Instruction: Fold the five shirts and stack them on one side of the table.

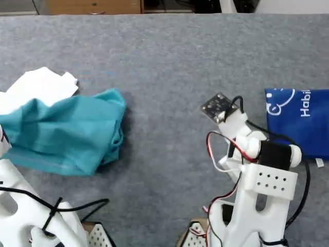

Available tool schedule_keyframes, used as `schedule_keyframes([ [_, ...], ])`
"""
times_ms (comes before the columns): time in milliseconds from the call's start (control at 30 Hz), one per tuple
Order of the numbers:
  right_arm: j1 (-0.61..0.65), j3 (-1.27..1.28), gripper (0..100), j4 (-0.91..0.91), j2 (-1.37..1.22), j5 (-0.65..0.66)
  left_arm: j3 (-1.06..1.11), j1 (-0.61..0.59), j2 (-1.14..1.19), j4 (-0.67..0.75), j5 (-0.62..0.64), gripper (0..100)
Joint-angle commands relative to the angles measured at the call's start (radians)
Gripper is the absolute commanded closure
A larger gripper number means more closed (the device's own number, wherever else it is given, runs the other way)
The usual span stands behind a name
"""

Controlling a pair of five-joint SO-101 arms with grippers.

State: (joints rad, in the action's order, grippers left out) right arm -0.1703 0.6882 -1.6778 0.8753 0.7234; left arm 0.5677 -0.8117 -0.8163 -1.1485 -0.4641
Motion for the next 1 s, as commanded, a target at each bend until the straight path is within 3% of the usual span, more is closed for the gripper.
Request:
schedule_keyframes([
  [0, 0.008, 0.024, 99.4, 0.038, 0.01, -0.009, 0.097, 0.005, -0.019, 0.0, -0.15, 88],
  [100, 0.008, 0.05, 99.4, 0.041, 0.01, -0.009, 0.158, 0.025, -0.021, -0.005, -0.198, 77],
  [267, 0.007, 0.084, 99.4, 0.038, 0.01, -0.009, 0.083, 0.066, -0.068, -0.166, -0.331, 78],
  [567, 0.005, 0.094, 99.4, 0.038, 0.01, -0.009, 0.087, 0.201, -0.117, -0.281, -0.319, 78],
  [967, 0.004, 0.094, 99.4, 0.037, 0.01, -0.011, 0.288, 0.183, -0.038, -0.104, -0.278, 78],
])
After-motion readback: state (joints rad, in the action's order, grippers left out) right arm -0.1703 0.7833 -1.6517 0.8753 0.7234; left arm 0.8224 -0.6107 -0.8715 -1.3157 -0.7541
